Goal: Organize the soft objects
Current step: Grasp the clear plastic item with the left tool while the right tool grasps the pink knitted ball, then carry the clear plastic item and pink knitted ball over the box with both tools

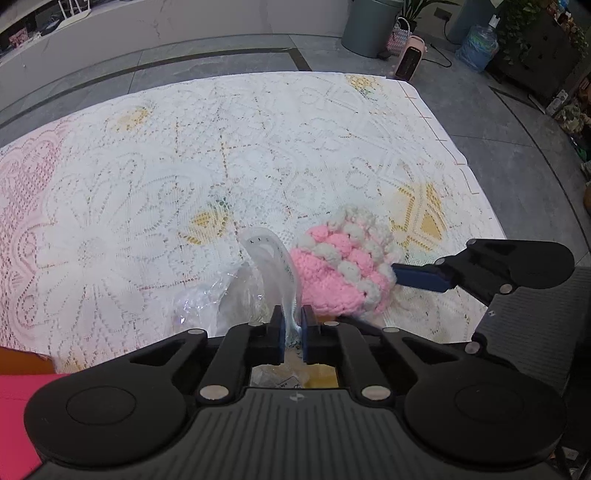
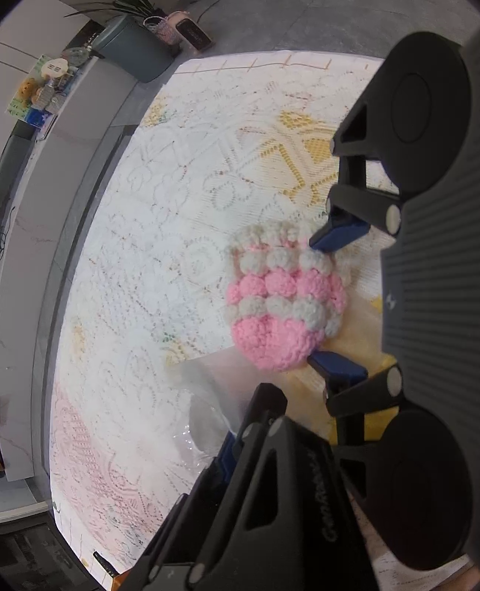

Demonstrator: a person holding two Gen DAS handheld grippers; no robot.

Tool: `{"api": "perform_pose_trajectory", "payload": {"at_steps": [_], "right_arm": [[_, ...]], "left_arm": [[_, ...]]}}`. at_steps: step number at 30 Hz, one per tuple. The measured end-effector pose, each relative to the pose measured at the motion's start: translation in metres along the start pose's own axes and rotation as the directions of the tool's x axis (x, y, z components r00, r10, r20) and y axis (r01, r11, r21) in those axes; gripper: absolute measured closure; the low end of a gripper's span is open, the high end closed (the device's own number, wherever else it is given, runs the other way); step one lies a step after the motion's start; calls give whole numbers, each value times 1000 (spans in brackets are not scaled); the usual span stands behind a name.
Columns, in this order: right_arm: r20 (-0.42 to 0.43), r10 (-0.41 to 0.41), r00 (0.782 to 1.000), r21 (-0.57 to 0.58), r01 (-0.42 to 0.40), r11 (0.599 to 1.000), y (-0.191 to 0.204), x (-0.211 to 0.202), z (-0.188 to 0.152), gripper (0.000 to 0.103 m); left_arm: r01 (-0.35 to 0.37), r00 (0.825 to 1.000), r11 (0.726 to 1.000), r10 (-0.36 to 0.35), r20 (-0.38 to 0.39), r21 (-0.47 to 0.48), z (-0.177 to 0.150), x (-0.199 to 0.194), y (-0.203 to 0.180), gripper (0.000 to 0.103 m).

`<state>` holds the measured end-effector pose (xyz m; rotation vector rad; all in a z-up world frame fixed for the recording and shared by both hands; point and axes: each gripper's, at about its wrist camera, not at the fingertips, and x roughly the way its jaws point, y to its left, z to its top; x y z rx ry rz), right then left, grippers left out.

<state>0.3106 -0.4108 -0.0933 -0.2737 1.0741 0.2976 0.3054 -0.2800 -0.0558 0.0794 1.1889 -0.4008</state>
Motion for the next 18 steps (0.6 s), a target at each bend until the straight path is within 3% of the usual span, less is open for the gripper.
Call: {"api": "perform_pose_trajectory", "payload": {"at_steps": [2,5,14,18], "right_arm": [[-2,-11,1000,-5,11,1000,1,-2,0,68],[-11,-15,1000,-3,15,1000,2,-7,0,79],[-33,-128,991,-50,126,991,8,-51,-4,80],[-55,-120,991,-48,118,992,16,-73,-16,80]], "left_arm": [[5,1000,1000,-5,6,-1,-1,-2,0,95],[12,1000,1000,-12,14,-3,-1,-8,-1,96],[37,998,999,-37,44,1,-11,-58,-7,97],[58,998,998,-59,35,33,-27,-86,-14,97]]}}
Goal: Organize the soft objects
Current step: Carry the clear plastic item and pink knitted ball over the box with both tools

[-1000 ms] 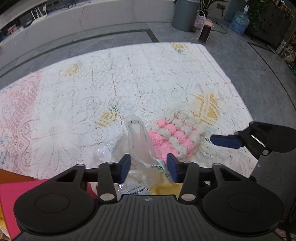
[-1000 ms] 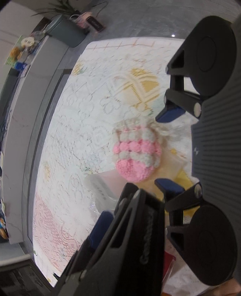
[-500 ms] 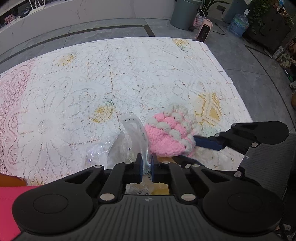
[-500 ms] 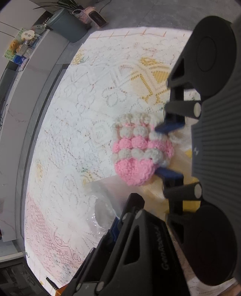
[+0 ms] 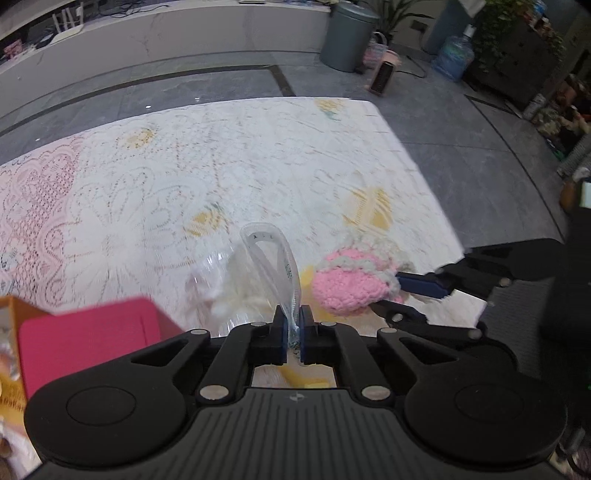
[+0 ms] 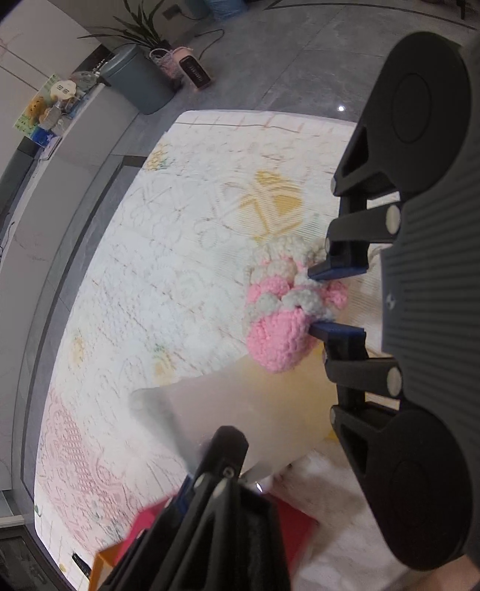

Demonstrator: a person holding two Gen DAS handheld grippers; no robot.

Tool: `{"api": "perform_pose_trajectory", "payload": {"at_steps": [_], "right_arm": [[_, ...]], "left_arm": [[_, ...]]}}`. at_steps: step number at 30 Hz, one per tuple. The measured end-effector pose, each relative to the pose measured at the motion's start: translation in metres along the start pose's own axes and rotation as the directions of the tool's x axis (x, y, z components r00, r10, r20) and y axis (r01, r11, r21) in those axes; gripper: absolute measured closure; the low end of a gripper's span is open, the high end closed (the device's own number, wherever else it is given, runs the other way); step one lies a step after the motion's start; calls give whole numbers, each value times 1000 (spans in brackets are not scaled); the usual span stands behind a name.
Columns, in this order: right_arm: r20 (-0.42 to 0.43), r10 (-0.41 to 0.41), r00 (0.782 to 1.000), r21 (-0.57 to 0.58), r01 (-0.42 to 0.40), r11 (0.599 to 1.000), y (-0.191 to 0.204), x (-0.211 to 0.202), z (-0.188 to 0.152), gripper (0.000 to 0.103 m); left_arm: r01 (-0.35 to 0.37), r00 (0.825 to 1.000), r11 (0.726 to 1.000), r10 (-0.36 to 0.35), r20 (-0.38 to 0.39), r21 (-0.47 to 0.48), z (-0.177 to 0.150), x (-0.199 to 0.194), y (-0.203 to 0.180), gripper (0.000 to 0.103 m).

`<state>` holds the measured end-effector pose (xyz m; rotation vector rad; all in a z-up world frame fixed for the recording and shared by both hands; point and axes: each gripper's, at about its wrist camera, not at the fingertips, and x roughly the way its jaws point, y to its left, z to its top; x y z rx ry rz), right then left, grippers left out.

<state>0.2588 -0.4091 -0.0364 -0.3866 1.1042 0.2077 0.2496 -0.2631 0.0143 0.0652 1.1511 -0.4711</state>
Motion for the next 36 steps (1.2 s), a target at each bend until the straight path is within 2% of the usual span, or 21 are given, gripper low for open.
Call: {"api": "perform_pose_trajectory", "payload": {"at_steps": [6,9,15,26,32,36], "right_arm": [[-14,3,1000,-22,-3,1000,20,-39,-17,80],[-22,21,1000,-30,-22,999,34,-58,-23,80],[-23,44,999,-82,-46,996,69,-92,-30,80],[103,53,993,-225,-28,974,148,-175,-13,80],[156,92,984,-313,-39,949,202,-195,16,80],[165,140,976,-366,-71,928,238,-191,40,80]], "left_arm": [[14,1000,1000,-14,-16,19,-31,-40,-1,97],[31,999,999,-31,-31,-12,-50,-58,9,98],[6,1000,999,-6,-3,-42,-78,-100,38,98],[-67,992,995,75,100,-78,-117,-185,101,98],[-148,972,979,170,165,-137,-130,-222,153,98],[-210,945,959,248,211,-190,-133,-239,193,98]]}}
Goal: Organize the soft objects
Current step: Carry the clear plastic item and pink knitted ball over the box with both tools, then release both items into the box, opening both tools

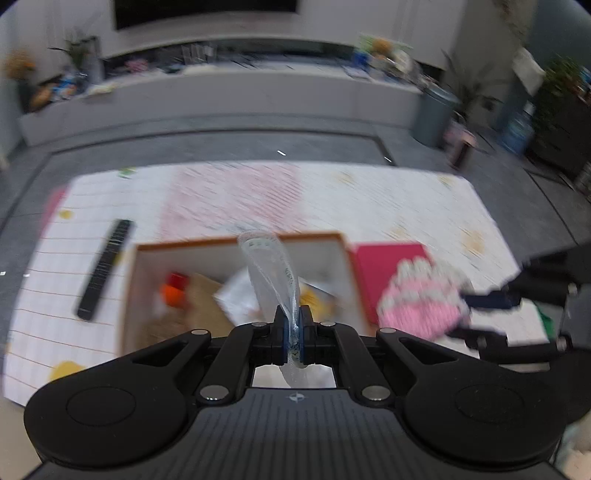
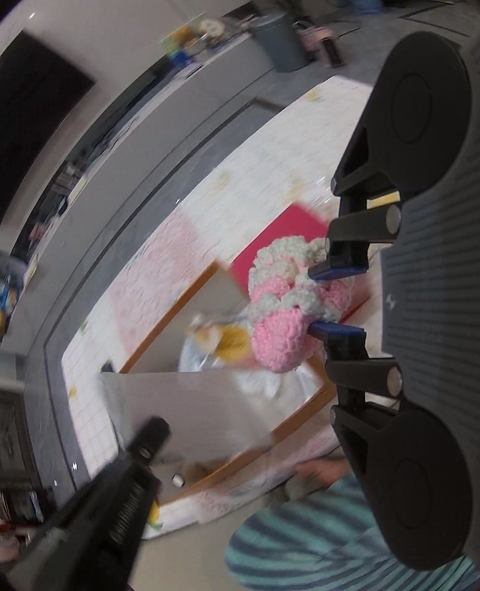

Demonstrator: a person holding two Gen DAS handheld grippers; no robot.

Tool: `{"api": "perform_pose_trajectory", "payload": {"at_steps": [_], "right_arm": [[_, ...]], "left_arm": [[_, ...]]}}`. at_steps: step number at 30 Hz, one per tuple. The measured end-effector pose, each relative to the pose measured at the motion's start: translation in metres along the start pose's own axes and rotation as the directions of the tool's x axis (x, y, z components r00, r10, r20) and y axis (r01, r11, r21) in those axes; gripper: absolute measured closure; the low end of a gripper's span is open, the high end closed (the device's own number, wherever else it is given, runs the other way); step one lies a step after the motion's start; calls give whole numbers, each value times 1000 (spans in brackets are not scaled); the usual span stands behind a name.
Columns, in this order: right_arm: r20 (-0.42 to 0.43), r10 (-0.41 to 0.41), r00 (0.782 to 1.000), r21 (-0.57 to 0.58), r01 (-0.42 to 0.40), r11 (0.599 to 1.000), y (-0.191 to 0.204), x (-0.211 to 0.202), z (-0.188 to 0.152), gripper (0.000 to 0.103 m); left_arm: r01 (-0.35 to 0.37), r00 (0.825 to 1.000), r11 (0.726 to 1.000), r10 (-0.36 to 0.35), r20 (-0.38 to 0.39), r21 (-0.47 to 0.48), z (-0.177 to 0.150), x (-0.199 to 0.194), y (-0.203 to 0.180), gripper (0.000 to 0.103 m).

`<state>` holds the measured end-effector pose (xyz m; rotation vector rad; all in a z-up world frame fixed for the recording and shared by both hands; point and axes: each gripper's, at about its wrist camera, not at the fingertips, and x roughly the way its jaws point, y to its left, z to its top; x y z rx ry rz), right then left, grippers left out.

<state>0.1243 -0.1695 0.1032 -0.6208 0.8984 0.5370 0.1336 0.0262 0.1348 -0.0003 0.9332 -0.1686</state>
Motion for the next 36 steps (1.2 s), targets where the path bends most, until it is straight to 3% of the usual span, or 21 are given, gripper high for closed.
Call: {"api": "perform_pose_trajectory", "payload": {"at_steps": [3,9,19,27,29,33,36], "right_arm": [[8,36,999,-32,-35,999,18,17,23,80],[-24,121,992,-34,-122,992,37,58,51,80],[-133,242,961,57,-236,970,57,128,51,79],[-187,300,936,135,-278,951,56,158,46,76],[-195,306,932,148,-281,948,55,162,45,73],[-196,314,929,170,-283,944,50,166,44,66],[-174,331,928,167,-303,938,48,163,43,58]], "left_arm": [[-31,999,999,32,14,-37,5,7,28,98],[-68,994,995,61,-94,-72,-8,46,68,98],[-109,949,993,94,-301,-35,-44,104,98,98],[-142,921,990,127,-369,-12,-51,133,101,89],[-151,916,989,141,-376,5,-53,135,100,78],[-149,927,988,149,-344,25,-54,129,98,42],[-137,945,990,138,-297,22,-52,119,94,35]]}}
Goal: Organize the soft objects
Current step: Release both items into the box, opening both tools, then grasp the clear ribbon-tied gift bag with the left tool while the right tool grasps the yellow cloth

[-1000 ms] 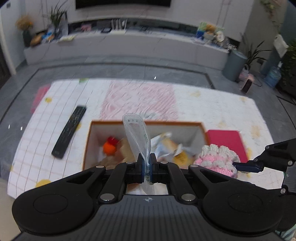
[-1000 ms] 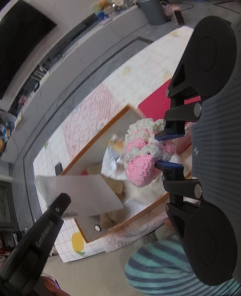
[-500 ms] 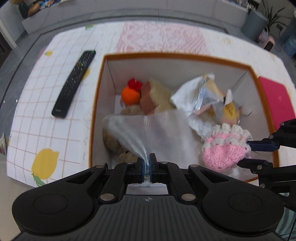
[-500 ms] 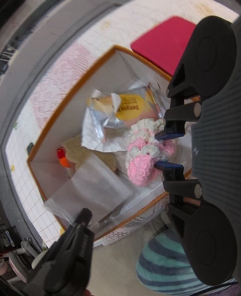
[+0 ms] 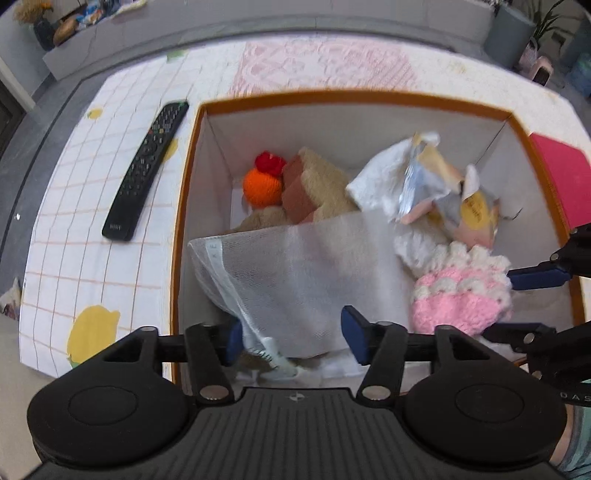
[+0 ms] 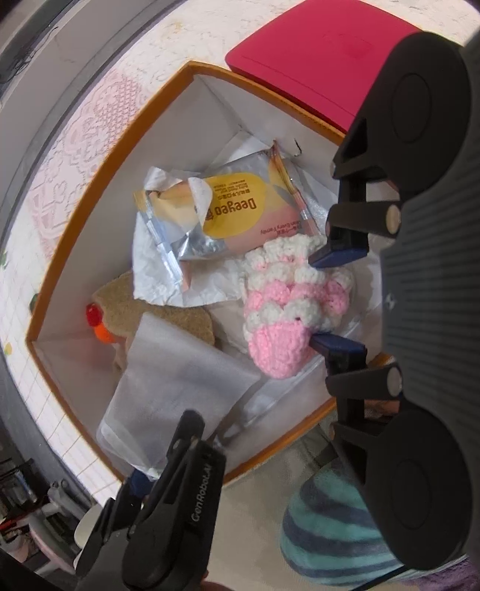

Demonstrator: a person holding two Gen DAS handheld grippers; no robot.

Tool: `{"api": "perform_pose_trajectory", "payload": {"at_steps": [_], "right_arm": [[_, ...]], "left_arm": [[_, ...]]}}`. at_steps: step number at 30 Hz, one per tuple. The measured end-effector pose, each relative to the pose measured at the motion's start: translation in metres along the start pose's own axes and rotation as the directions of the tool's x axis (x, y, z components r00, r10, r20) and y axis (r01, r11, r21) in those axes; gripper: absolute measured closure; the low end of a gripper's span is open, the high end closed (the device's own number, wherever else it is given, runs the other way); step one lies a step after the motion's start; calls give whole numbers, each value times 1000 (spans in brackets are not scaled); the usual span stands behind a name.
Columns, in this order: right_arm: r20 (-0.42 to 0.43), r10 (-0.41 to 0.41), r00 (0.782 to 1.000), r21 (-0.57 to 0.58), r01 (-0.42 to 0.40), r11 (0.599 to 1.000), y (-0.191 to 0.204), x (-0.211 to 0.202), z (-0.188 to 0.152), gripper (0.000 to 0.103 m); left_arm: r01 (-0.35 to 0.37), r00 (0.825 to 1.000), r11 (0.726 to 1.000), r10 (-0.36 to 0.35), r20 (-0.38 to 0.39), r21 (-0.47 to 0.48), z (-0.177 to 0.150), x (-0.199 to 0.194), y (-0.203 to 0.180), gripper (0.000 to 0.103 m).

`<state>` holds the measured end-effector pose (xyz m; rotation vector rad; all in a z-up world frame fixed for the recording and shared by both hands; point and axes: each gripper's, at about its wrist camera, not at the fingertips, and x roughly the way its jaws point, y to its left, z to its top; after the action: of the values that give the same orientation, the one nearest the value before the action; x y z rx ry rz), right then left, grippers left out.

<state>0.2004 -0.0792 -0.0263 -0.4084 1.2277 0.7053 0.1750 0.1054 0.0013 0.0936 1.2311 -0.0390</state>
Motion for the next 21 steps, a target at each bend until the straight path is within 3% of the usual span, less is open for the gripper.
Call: {"api": "perform_pose_trajectory", "payload": {"at_steps": [6,11,21], "right_arm": [[44,-40,998,-40,42,998,4,-22,-7,50],[120,-95,988,-77,105,991,4,-55,-22,48],[145,-199,969,-17,204,979,-22,-103,-70,45]], "left_arm": [[8,995,999,-5,95,-39,-2,-23,1,34],[-2,981,1000,3,193,-6,-8,-50,-10,34],[62,976,993,-82,199,105,-16,-89,-62,34]]}}
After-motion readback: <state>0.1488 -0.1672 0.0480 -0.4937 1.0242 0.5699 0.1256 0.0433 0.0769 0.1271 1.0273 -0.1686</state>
